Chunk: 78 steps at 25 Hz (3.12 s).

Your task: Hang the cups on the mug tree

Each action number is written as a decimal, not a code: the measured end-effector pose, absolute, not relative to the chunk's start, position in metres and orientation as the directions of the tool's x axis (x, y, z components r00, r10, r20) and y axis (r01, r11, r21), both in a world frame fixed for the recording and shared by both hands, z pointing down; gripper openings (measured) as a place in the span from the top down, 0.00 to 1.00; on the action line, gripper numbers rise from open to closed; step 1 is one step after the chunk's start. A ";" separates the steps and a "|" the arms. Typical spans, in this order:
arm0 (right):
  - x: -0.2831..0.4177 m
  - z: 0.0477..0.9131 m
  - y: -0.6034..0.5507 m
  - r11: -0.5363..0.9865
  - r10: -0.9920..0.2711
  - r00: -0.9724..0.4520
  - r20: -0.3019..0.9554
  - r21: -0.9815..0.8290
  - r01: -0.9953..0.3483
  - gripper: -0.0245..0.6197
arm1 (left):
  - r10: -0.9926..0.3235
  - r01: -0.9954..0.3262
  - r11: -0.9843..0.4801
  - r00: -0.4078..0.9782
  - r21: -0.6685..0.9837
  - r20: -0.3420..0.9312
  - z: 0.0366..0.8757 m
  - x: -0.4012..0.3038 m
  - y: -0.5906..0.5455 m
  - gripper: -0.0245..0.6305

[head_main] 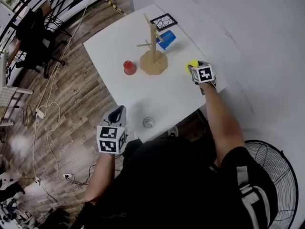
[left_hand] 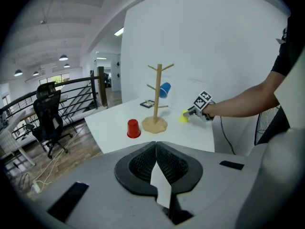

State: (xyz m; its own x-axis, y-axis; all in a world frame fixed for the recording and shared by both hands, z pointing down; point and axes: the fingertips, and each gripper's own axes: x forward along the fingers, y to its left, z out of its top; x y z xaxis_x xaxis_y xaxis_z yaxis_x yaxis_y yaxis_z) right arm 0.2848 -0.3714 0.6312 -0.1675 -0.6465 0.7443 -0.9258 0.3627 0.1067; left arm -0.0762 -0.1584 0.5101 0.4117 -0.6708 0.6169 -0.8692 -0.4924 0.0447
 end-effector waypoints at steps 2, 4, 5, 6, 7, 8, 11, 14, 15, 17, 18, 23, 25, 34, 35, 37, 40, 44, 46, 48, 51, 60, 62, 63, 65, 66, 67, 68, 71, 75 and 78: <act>0.285 0.630 -0.370 0.365 -0.645 -0.165 0.746 0.111 -0.925 0.61 | -0.670 -0.868 -0.494 0.414 0.045 0.617 0.511 -0.077 -0.159 0.94; 0.285 0.628 -0.368 0.362 -0.647 -0.164 0.745 0.111 -0.925 0.61 | -0.670 -0.867 -0.495 0.417 0.048 0.614 0.511 -0.077 -0.159 0.94; 0.286 0.627 -0.366 0.360 -0.650 -0.162 0.743 0.113 -0.926 0.61 | -0.671 -0.866 -0.498 0.419 0.047 0.612 0.512 -0.077 -0.159 0.94; 0.286 0.624 -0.365 0.358 -0.653 -0.161 0.740 0.115 -0.927 0.61 | -0.671 -0.864 -0.501 0.422 0.046 0.610 0.512 -0.077 -0.160 0.94; 0.286 0.622 -0.364 0.357 -0.656 -0.160 0.738 0.117 -0.927 0.61 | -0.671 -0.863 -0.504 0.425 0.046 0.607 0.511 -0.077 -0.160 0.94; 0.287 0.620 -0.362 0.357 -0.659 -0.159 0.735 0.119 -0.927 0.61 | -0.672 -0.861 -0.506 0.427 0.047 0.605 0.510 -0.076 -0.159 0.94; 0.287 0.615 -0.355 0.351 -0.673 -0.159 0.723 0.123 -0.928 0.61 | -0.673 -0.860 -0.508 0.433 0.051 0.600 0.510 -0.075 -0.158 0.94; 0.283 0.608 -0.347 0.343 -0.688 -0.161 0.707 0.121 -0.932 0.61 | -0.673 -0.858 -0.510 0.438 0.054 0.596 0.510 -0.074 -0.156 0.94; 0.280 0.606 -0.342 0.342 -0.693 -0.163 0.703 0.122 -0.932 0.61 | -0.673 -0.857 -0.512 0.440 0.055 0.595 0.509 -0.073 -0.155 0.94; 0.271 0.602 -0.333 0.350 -0.701 -0.173 0.692 0.122 -0.929 0.61 | -0.672 -0.855 -0.516 0.445 0.057 0.592 0.509 -0.073 -0.153 0.94; 0.266 0.600 -0.328 0.358 -0.704 -0.182 0.687 0.121 -0.926 0.61 | -0.672 -0.853 -0.518 0.448 0.059 0.590 0.509 -0.073 -0.152 0.94; 0.242 0.590 -0.303 0.376 -0.714 -0.226 0.662 0.090 -0.922 0.61 | -0.673 -0.850 -0.524 0.457 0.062 0.581 0.502 -0.070 -0.150 0.94; 0.231 0.585 -0.293 0.383 -0.719 -0.246 0.650 0.075 -0.921 0.61 | -0.675 -0.848 -0.526 0.461 0.063 0.576 0.502 -0.069 -0.150 0.94; 0.193 0.548 -0.279 0.415 -0.759 -0.333 0.560 0.021 -0.910 0.61 | -0.668 -0.837 -0.544 0.475 0.058 0.573 0.505 -0.063 -0.151 0.94; 0.189 0.540 -0.280 0.420 -0.765 -0.342 0.545 0.019 -0.908 0.61 | -0.669 -0.837 -0.544 0.475 0.058 0.572 0.505 -0.064 -0.150 0.94; 0.181 0.524 -0.281 0.429 -0.779 -0.362 0.511 0.014 -0.903 0.61 | -0.670 -0.837 -0.544 0.474 0.058 0.571 0.504 -0.064 -0.150 0.94; 0.169 0.493 -0.284 0.446 -0.802 -0.393 0.450 0.014 -0.895 0.61 | -0.672 -0.839 -0.541 0.472 0.056 0.571 0.504 -0.066 -0.150 0.94; 0.151 0.441 -0.289 0.478 -0.830 -0.436 0.349 0.040 -0.877 0.61 | -0.675 -0.843 -0.536 0.466 0.055 0.572 0.505 -0.070 -0.150 0.94; 0.144 0.415 -0.289 0.490 -0.841 -0.454 0.294 0.062 -0.869 0.61 | -0.678 -0.845 -0.532 0.464 0.054 0.571 0.505 -0.071 -0.150 0.94; 0.140 0.389 -0.288 0.495 -0.852 -0.466 0.239 0.081 -0.865 0.61 | -0.680 -0.846 -0.530 0.462 0.055 0.569 0.504 -0.071 -0.151 0.94; 0.136 0.353 -0.282 0.489 -0.868 -0.470 0.163 0.109 -0.865 0.61 | -0.682 -0.848 -0.528 0.461 0.054 0.569 0.503 -0.072 -0.150 0.94; 0.116 0.300 -0.278 0.493 -0.868 -0.492 0.062 0.225 -0.841 0.61 | -0.690 -0.854 -0.517 0.453 0.053 0.565 0.504 -0.074 -0.151 0.94; 0.112 0.306 -0.289 0.492 -0.869 -0.488 0.078 0.233 -0.839 0.61 | -0.691 -0.854 -0.517 0.454 0.053 0.563 0.504 -0.073 -0.151 0.94; 0.110 0.309 -0.295 0.491 -0.870 -0.485 0.086 0.234 -0.839 0.61 | -0.691 -0.854 -0.518 0.454 0.054 0.562 0.504 -0.072 -0.150 0.94; 0.105 0.314 -0.304 0.488 -0.872 -0.479 0.100 0.234 -0.840 0.61 | -0.692 -0.855 -0.516 0.453 0.055 0.562 0.504 -0.073 -0.149 0.94; 0.102 0.316 -0.307 0.487 -0.873 -0.476 0.105 0.237 -0.841 0.61 | -0.693 -0.857 -0.513 0.451 0.056 0.563 0.504 -0.075 -0.148 0.94; 0.100 0.318 -0.310 0.484 -0.875 -0.472 0.110 0.241 -0.841 0.61 | -0.694 -0.859 -0.509 0.449 0.057 0.563 0.504 -0.077 -0.147 0.94; 0.099 0.320 -0.312 0.482 -0.876 -0.468 0.114 0.245 -0.841 0.61 | -0.695 -0.861 -0.505 0.446 0.059 0.564 0.505 -0.079 -0.146 0.94; 0.095 0.326 -0.320 0.479 -0.878 -0.461 0.131 0.246 -0.842 0.61 | -0.699 -0.868 -0.493 0.437 0.061 0.566 0.507 -0.084 -0.142 0.94; 0.093 0.337 -0.329 0.481 -0.876 -0.453 0.167 0.237 -0.844 0.61 | -0.701 -0.871 -0.486 0.433 0.064 0.566 0.508 -0.088 -0.141 0.94; 0.091 0.343 -0.330 0.492 -0.869 -0.459 0.185 0.221 -0.842 0.61 | -0.705 -0.874 -0.482 0.431 0.065 0.563 0.507 -0.090 -0.142 0.94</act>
State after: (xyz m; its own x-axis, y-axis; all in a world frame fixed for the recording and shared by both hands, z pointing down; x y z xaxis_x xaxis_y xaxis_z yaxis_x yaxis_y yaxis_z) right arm 0.0907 -0.3298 0.3431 -0.4593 -0.8689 0.1845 -0.8422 0.4920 0.2206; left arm -0.0901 -0.1421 0.5073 0.4313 -0.7052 0.5627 -0.8737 -0.4821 0.0654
